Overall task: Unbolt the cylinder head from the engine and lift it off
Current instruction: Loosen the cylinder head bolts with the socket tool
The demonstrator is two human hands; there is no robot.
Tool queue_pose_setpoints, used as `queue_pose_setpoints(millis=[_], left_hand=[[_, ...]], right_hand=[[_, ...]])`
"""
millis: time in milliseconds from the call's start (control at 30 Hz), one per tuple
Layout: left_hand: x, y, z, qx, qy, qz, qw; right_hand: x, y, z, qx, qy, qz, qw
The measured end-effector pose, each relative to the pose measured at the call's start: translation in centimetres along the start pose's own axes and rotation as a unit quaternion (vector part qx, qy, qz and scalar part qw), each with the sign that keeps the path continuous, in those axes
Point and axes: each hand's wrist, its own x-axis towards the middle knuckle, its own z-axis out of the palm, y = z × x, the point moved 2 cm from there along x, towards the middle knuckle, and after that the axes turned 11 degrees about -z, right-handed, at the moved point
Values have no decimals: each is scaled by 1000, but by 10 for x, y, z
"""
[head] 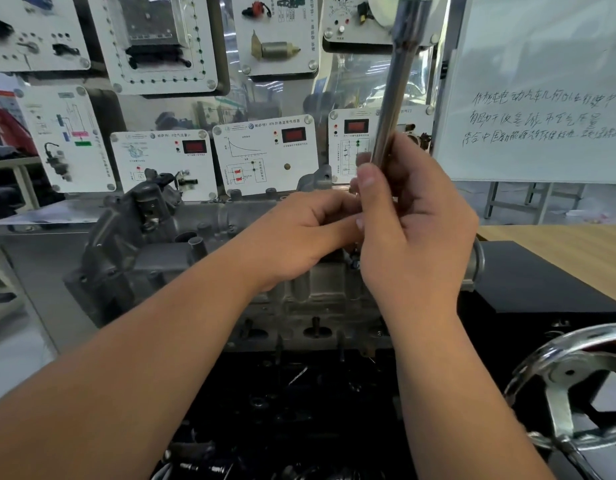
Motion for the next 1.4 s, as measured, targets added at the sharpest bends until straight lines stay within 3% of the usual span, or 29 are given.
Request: queue_pose_setpoints(millis=[267, 667, 833, 1067, 1400], left_hand=[[0, -1, 0, -15, -9, 16, 1000], [-1, 0, 0, -38, -35, 13, 999], [1, 0, 0, -54, -10, 19, 998], [3, -2, -1, -27, 12, 12, 999], [0, -1, 0, -11, -20, 1, 1000]], right_hand=[[3, -1, -3, 36, -25, 7, 999], [3, 6, -4, 1, -30, 9, 999], [6, 2, -4, 19, -63, -1, 998], [4, 2, -6, 2, -48, 6, 999], [9, -1, -15, 47, -82, 11, 995]])
